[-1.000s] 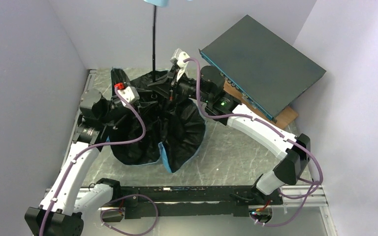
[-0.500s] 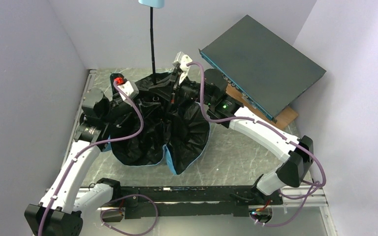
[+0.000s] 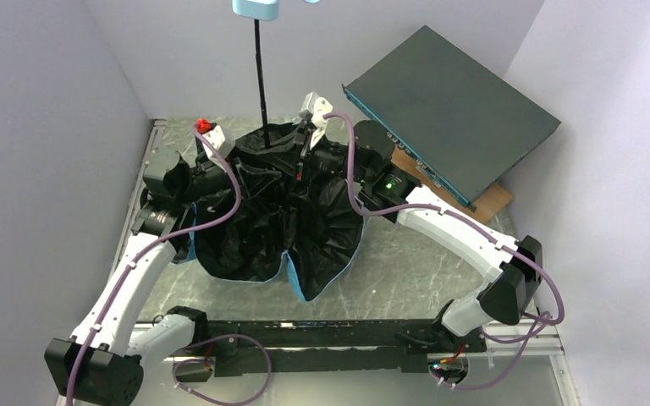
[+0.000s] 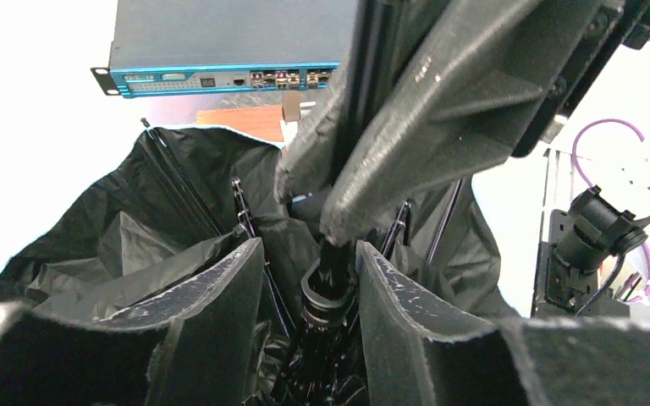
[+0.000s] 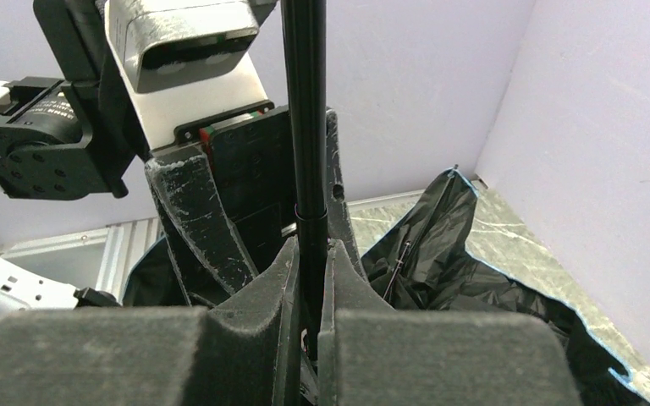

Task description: Open the umbrella

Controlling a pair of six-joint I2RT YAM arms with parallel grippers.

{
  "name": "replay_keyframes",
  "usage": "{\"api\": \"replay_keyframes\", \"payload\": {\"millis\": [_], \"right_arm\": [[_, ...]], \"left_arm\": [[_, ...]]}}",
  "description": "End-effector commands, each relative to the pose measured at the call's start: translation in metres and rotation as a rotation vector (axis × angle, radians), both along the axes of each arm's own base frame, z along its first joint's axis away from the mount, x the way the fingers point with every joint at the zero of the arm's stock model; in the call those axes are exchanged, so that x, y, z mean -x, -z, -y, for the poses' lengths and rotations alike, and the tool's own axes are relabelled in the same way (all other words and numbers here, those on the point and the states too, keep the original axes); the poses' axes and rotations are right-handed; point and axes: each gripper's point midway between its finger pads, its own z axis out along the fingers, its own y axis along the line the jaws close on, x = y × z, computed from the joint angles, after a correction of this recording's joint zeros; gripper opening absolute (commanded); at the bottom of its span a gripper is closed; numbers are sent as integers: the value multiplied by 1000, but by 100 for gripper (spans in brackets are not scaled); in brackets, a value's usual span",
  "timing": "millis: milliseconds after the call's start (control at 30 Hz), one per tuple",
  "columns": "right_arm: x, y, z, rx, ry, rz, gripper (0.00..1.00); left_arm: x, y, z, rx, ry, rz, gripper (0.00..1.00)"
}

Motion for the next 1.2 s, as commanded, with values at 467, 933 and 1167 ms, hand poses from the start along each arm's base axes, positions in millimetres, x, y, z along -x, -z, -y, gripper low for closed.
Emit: {"api": "replay_keyframes", "payload": {"millis": [467, 933, 1167], "right_arm": [[36, -49, 13, -115, -68, 107, 0], [21, -11, 54, 31, 18, 29, 81], [-19, 14, 107, 112, 148, -199, 86]], "left_arm": [[12, -42, -2, 18, 13, 125, 24], [-18, -41, -38, -32, -157, 174, 0], [-22, -62, -50, -207, -179, 417, 0]]}}
